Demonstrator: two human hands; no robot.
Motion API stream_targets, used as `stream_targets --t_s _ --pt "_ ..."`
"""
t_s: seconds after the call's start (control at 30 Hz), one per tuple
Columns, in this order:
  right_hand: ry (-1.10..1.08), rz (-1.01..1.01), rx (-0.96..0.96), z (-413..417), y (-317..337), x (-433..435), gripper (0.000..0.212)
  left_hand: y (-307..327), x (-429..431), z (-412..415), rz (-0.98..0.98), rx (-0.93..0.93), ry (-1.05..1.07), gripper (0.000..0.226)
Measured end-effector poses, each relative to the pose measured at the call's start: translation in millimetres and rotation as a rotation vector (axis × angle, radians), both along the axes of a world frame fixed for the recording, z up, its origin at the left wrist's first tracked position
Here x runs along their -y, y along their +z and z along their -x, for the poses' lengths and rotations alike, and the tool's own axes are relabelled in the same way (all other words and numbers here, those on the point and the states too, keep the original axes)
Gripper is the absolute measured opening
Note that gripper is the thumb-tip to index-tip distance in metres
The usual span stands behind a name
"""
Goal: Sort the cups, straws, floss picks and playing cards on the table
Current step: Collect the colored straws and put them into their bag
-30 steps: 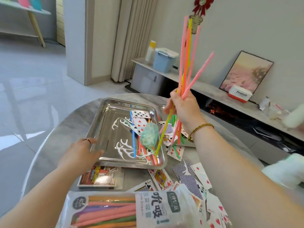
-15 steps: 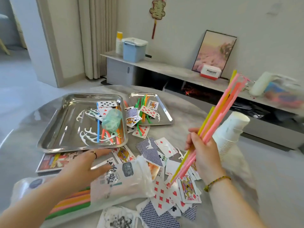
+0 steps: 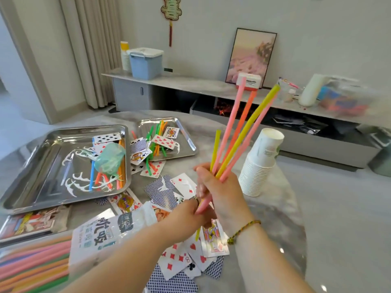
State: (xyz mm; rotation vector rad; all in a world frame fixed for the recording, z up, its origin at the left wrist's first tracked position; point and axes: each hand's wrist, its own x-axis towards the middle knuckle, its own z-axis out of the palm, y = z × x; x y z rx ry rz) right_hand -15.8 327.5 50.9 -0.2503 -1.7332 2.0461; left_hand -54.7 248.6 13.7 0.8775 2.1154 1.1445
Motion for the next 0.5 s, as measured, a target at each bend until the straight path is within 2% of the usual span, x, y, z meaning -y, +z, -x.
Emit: stream_targets --t_s 0.1,0.17,0.23,0.33,0.43,0.5 --pt "0.018 0.054 -0.031 0.1 6.1 -6.9 0.005 -7.0 -2.1 2.1 -0.030 0.034 0.072 0.024" --pt "-0.014 0.117 -0.052 0.1 10.1 -11.0 0.021 -10.5 -2.6 4.0 -0.021 0.012 0.091 0.022" --pt "-0.032 0.137 -0.072 1.3 12.5 -11.3 0.026 -10.8 -2.6 4.5 -0.008 -0.050 0.074 0.023" --pt "-0.020 0.066 -0.066 2.6 9.3 -6.6 0.024 -10.2 -2.9 2.7 -0.015 -0.098 0.077 0.031" --pt "0.034 -0.048 -0.031 2.1 5.3 -1.6 0.008 -11.0 -0.4 2.7 -0.066 -0.056 0.091 0.029" --pt "0.070 -0.048 -0.017 1.9 3.5 -1.0 0.008 -12.0 2.1 3.2 -0.091 -0.036 0.090 0.028"
